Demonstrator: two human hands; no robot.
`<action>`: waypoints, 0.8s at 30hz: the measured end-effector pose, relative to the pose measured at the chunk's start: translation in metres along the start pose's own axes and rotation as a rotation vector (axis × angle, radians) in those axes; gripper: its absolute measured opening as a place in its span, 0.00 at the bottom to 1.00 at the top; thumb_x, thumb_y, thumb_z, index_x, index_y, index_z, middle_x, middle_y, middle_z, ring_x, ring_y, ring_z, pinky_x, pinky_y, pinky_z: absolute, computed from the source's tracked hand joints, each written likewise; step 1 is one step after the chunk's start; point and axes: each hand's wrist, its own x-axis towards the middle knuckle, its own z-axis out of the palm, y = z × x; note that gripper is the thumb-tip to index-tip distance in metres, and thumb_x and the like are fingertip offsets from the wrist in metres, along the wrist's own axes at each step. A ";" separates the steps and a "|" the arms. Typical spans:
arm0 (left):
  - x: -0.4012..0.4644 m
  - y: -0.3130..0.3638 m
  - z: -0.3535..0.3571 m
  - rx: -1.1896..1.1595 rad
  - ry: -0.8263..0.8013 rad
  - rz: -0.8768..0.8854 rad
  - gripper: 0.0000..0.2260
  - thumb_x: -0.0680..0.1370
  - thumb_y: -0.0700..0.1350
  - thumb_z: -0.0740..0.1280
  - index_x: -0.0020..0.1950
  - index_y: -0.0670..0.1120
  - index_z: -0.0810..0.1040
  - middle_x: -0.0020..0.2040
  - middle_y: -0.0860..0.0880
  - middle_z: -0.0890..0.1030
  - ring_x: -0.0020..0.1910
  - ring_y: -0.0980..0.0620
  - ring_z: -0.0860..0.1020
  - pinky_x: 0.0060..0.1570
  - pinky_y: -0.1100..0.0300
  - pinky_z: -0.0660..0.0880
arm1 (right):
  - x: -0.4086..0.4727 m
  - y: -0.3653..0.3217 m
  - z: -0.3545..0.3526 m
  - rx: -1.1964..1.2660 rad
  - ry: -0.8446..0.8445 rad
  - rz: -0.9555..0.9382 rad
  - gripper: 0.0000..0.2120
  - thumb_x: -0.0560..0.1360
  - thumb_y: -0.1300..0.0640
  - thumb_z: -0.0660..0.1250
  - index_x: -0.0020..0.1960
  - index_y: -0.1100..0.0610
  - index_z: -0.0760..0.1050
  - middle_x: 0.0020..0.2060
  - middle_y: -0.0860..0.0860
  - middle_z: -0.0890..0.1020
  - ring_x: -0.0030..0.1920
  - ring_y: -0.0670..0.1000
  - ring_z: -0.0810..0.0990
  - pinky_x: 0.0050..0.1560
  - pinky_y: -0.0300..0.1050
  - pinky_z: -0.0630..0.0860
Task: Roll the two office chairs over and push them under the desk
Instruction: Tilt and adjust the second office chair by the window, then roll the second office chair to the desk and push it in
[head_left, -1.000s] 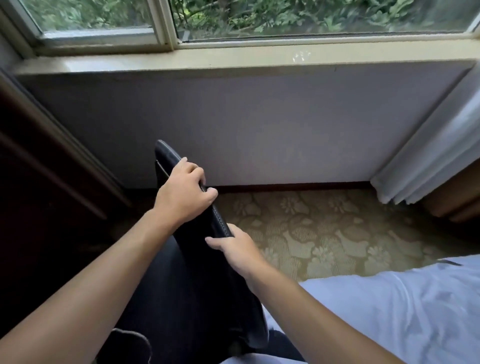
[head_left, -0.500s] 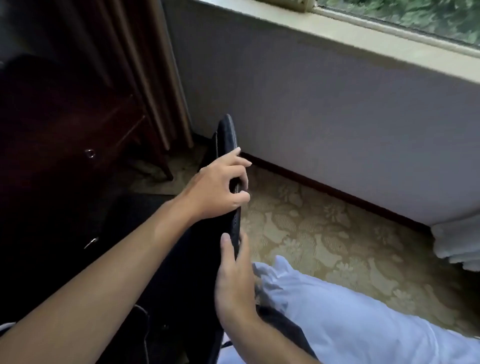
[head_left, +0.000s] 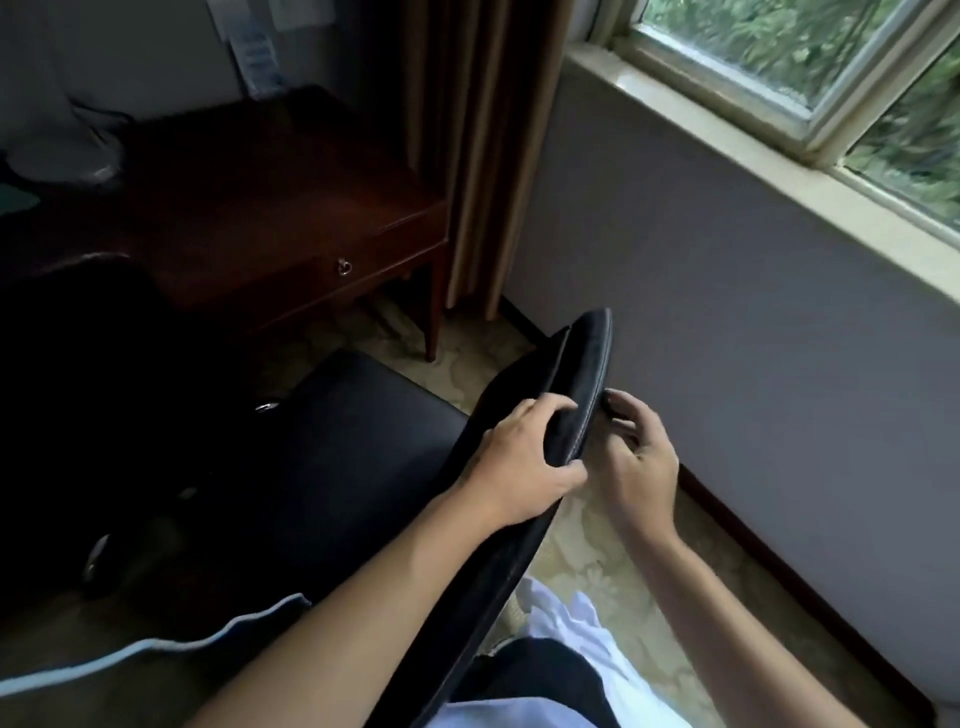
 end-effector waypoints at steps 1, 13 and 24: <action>0.000 0.000 0.000 -0.008 0.010 -0.009 0.26 0.65 0.59 0.67 0.62 0.62 0.69 0.58 0.59 0.75 0.56 0.55 0.76 0.57 0.53 0.74 | 0.011 -0.002 -0.006 -0.058 -0.022 -0.042 0.21 0.71 0.69 0.63 0.57 0.49 0.79 0.54 0.44 0.81 0.56 0.45 0.79 0.61 0.54 0.75; -0.013 0.023 0.029 0.134 0.282 -0.232 0.20 0.69 0.58 0.68 0.61 0.60 0.70 0.55 0.58 0.77 0.51 0.51 0.78 0.51 0.53 0.75 | 0.150 -0.024 0.010 -0.951 -0.646 -0.738 0.12 0.76 0.51 0.61 0.55 0.49 0.80 0.58 0.45 0.81 0.67 0.51 0.70 0.71 0.62 0.54; 0.010 0.058 0.086 0.468 0.595 -0.729 0.20 0.62 0.68 0.66 0.50 0.62 0.73 0.45 0.60 0.76 0.45 0.51 0.77 0.41 0.57 0.69 | 0.198 0.010 -0.006 -0.803 -0.862 -1.238 0.22 0.78 0.44 0.48 0.36 0.50 0.75 0.38 0.48 0.82 0.47 0.55 0.79 0.56 0.55 0.68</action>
